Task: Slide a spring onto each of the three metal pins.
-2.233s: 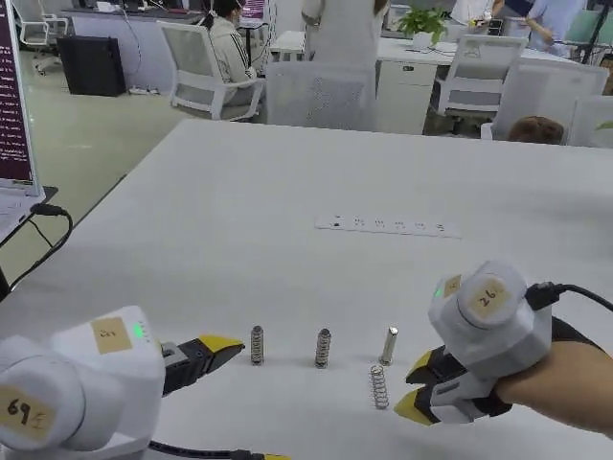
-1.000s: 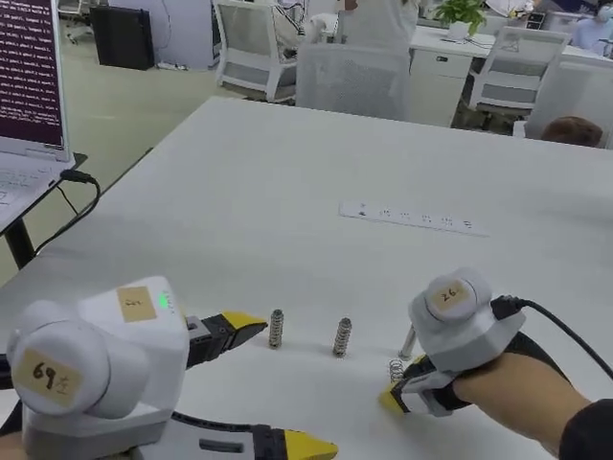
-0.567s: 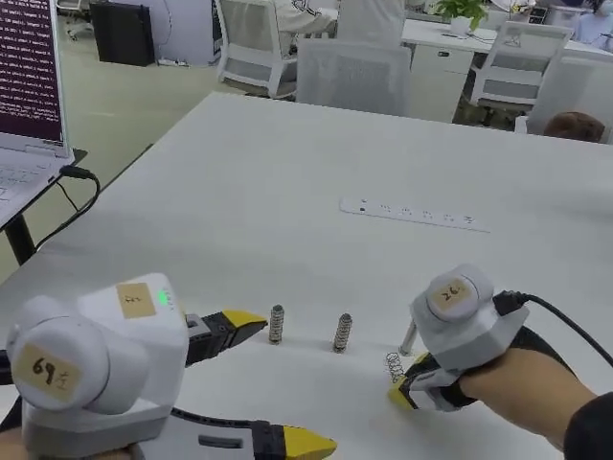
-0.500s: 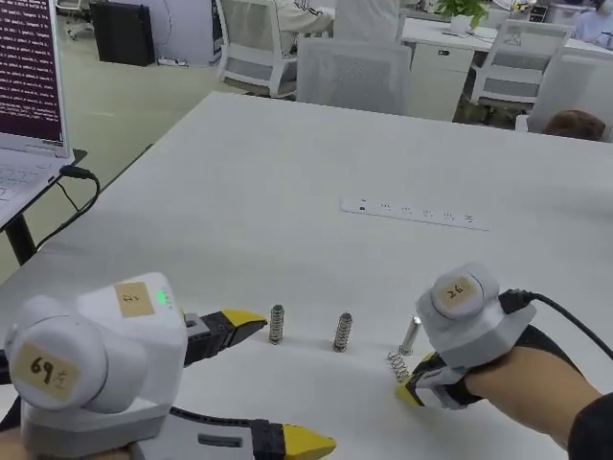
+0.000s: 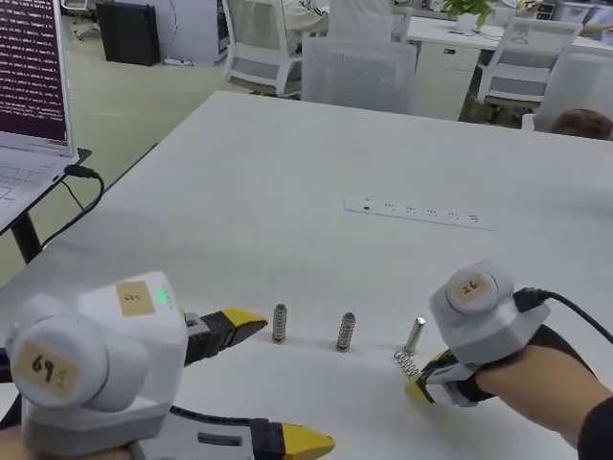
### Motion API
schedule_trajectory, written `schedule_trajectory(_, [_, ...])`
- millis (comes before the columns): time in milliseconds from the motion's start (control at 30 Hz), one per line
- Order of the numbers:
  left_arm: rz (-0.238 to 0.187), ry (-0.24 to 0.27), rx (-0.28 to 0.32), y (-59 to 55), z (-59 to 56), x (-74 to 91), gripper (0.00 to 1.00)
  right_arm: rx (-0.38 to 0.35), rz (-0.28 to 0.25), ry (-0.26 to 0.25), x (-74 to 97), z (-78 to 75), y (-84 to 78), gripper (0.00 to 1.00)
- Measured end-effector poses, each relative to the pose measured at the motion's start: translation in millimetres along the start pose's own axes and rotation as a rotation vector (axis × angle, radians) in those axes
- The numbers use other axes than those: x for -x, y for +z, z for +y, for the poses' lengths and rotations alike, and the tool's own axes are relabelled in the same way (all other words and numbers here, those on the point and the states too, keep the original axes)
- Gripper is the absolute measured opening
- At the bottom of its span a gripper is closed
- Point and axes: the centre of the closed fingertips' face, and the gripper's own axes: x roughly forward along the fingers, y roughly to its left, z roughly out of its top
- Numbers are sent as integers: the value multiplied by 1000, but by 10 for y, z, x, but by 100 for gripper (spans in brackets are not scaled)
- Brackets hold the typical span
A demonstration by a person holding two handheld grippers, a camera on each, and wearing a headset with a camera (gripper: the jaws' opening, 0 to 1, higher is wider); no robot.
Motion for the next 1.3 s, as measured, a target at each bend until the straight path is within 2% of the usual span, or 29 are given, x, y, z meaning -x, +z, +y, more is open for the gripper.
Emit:
schedule_trajectory(167, [1, 5, -1, -2, 10, 7, 69, 0, 8, 3, 8, -10, -25, 9])
schedule_trajectory(367, [8, 4, -7, -14, 4, 3, 69, 41, -5, 16, 65, 57, -8, 8])
schedule_trajectory(767, [18, -27, -33, -28, -56, -37, 66, 131, -25, 72, 327, 298, 54, 8])
schedule_trajectory(967, [23, -50, -49, -39, -84, -70, 65, 222, -25, 127, 537, 489, 118, 8])
schedule_trajectory(1067, [27, -65, -66, -39, -99, -90, 63, 245, -36, 163, 639, 573, 160, 8])
schedule_trajectory(1200, [31, -81, -89, -46, -103, -114, 59, 306, -45, 185, 771, 673, 212, 8])
schedule_trajectory(1300, [27, -103, -111, -37, -131, -127, 54, 327, -60, 239, 871, 808, 255, 8])
